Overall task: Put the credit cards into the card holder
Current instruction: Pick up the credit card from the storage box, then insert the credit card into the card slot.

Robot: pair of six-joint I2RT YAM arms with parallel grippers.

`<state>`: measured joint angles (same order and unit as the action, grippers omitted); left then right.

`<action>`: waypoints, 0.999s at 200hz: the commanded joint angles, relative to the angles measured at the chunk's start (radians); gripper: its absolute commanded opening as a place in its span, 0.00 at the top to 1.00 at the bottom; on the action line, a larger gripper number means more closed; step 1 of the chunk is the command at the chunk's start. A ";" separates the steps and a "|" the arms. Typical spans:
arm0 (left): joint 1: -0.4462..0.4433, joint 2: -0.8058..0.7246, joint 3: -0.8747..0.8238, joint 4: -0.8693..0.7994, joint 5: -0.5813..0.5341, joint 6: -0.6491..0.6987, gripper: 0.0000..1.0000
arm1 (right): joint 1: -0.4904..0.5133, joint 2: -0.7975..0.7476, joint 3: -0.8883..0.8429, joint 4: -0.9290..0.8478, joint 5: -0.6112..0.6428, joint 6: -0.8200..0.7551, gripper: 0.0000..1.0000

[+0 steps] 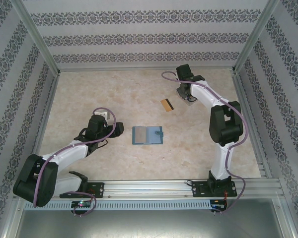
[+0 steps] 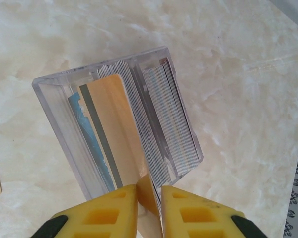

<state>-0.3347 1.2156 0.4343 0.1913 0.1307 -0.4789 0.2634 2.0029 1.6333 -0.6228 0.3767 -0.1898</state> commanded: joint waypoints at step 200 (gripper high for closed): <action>-0.012 0.150 0.084 0.016 0.175 -0.014 0.19 | 0.129 -0.360 -0.745 0.367 -1.318 0.713 1.00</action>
<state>-0.3393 1.3643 0.4915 0.1982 0.3046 -0.4980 0.3885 1.6043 0.9306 -0.3355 -0.7574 0.4633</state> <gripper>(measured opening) 0.813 0.055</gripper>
